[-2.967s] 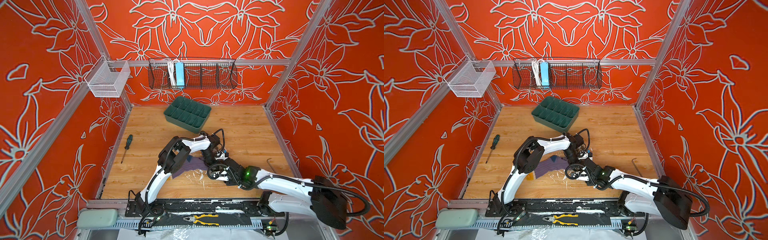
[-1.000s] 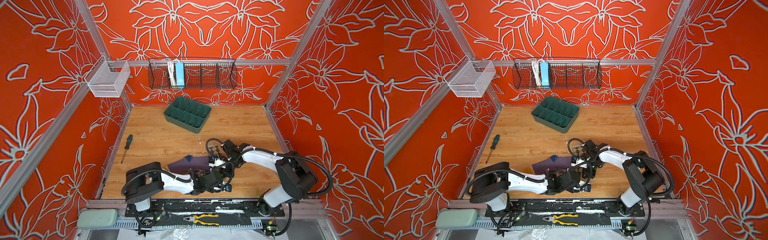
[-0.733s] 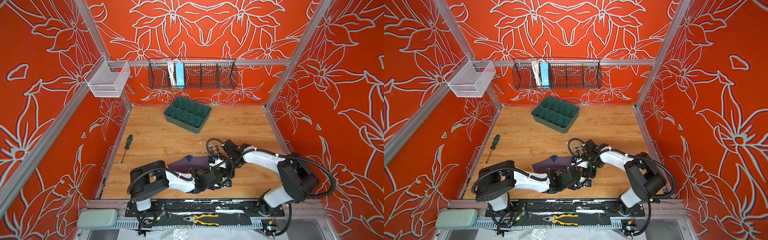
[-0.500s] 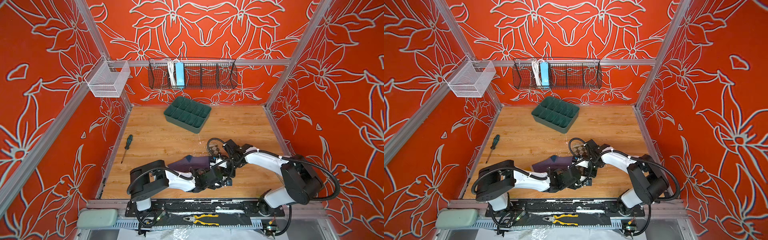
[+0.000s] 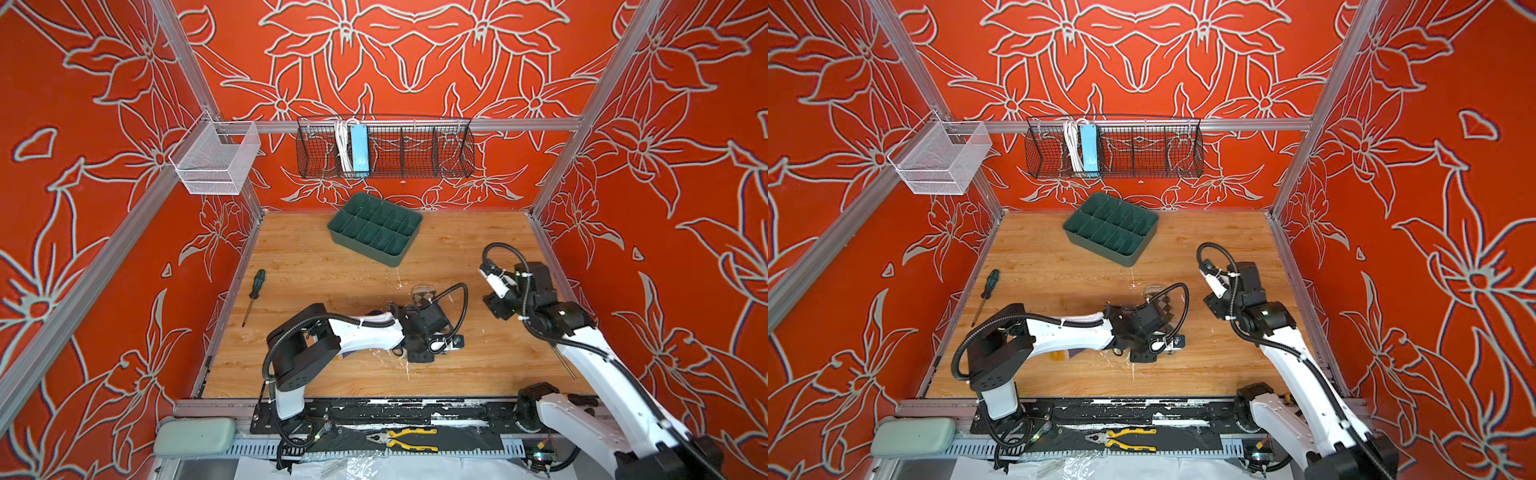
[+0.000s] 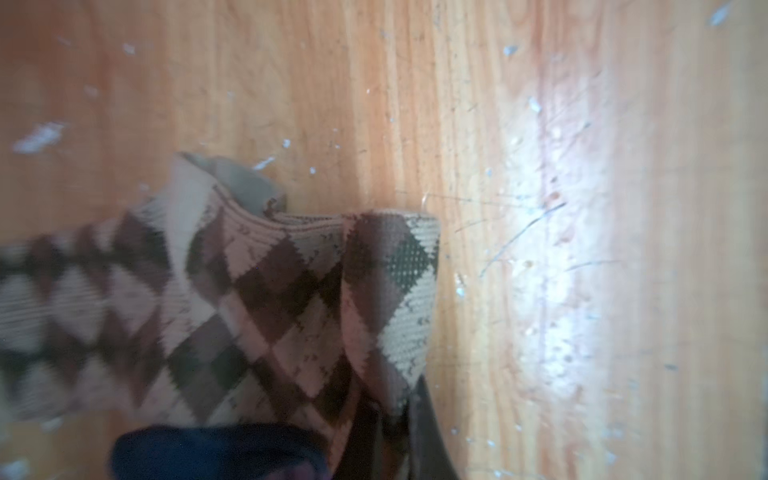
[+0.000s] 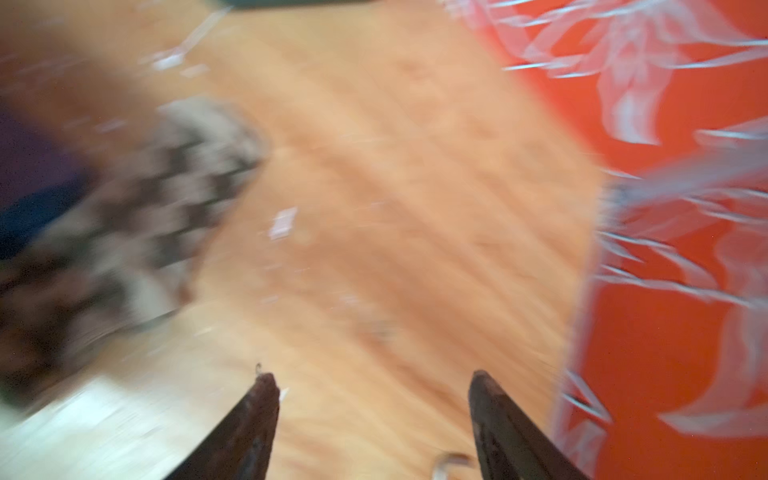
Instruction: Roll the socks
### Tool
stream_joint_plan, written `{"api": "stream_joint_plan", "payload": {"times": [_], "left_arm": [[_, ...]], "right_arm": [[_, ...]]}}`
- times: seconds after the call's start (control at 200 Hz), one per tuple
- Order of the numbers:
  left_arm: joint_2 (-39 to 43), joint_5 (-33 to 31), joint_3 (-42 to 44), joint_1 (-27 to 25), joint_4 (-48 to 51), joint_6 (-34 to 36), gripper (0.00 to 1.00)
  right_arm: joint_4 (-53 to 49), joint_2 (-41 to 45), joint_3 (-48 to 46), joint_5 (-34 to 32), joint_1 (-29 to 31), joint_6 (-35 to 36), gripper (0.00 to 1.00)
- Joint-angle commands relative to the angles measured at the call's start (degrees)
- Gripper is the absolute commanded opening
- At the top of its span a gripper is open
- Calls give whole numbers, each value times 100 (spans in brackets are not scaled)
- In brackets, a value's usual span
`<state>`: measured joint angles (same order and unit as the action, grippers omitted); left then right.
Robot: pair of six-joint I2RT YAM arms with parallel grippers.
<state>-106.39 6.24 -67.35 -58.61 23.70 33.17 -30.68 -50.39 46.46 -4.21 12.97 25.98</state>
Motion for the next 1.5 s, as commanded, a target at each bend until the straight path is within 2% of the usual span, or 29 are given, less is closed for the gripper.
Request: {"api": "stream_joint_plan", "payload": {"times": [0.0, 0.05, 0.125, 0.17, 0.205, 0.305, 0.38, 0.51, 0.575, 0.771, 0.916, 1.041, 1.196, 1.266, 1.291, 1.361, 1.496], "left_arm": [[-796, 1734, -598, 324, 1968, -165, 0], [-1110, 2117, -914, 475, 2313, -243, 0], [-1496, 2669, -1312, 695, 2716, -246, 0], [-1662, 2896, -1490, 808, 2851, -250, 0], [-1763, 3019, -1630, 899, 2974, -228, 0], [-2059, 3224, -1983, 1080, 3223, -176, 0], [-2253, 3374, -2228, 1159, 3388, -144, 0], [-2456, 3447, -2440, 1229, 3456, -201, 0], [-2500, 3445, -2450, 1237, 3441, -214, 0], [-2521, 3445, -2392, 1253, 3386, -267, 0], [-2510, 3427, -2415, 1256, 3365, -302, 0], [-2428, 3428, -2398, 1268, 3293, -337, 0], [-2231, 3410, -2298, 1258, 3105, -387, 2], [-2067, 3430, -2205, 1255, 2986, -397, 4], [-1987, 3407, -2152, 1255, 2899, -435, 10], [-1721, 3377, -1973, 1255, 2676, -508, 22], [-1106, 3020, -1554, 1264, 2112, -698, 36]], "right_arm": [[231, 580, 114, -584, -58, 211, 72], [-282, 992, 80, 453, -46, 887, 69], [-1556, 1557, 50, 2381, 58, 1948, 68], [-1860, 1783, -13, 2886, 159, 1882, 69], [-1917, 1867, -59, 2972, 250, 1695, 68], [-2312, 1862, -218, 2875, 611, 1753, 62], [-2206, 1760, -511, 2486, 1209, 1614, 61], [-1357, 1275, -1076, 1473, 2550, 1409, 61], [-771, 890, -1307, 1122, 2997, 1398, 61], [1259, -320, -1844, 585, 3540, 1665, 61], [1782, -1107, -2000, 492, 3709, 1954, 61], [1757, -1451, -2082, 459, 3770, 1965, 49], [1609, -1471, -2137, 459, 3815, 1807, 14], [1506, -1492, -2153, 493, 3826, 1714, 4], [1460, -1500, -2140, 482, 3834, 1672, 0], [1291, -1515, -2096, 471, 3831, 1598, 0], [1021, -1500, -1984, 430, 3828, 1512, 0]]}}
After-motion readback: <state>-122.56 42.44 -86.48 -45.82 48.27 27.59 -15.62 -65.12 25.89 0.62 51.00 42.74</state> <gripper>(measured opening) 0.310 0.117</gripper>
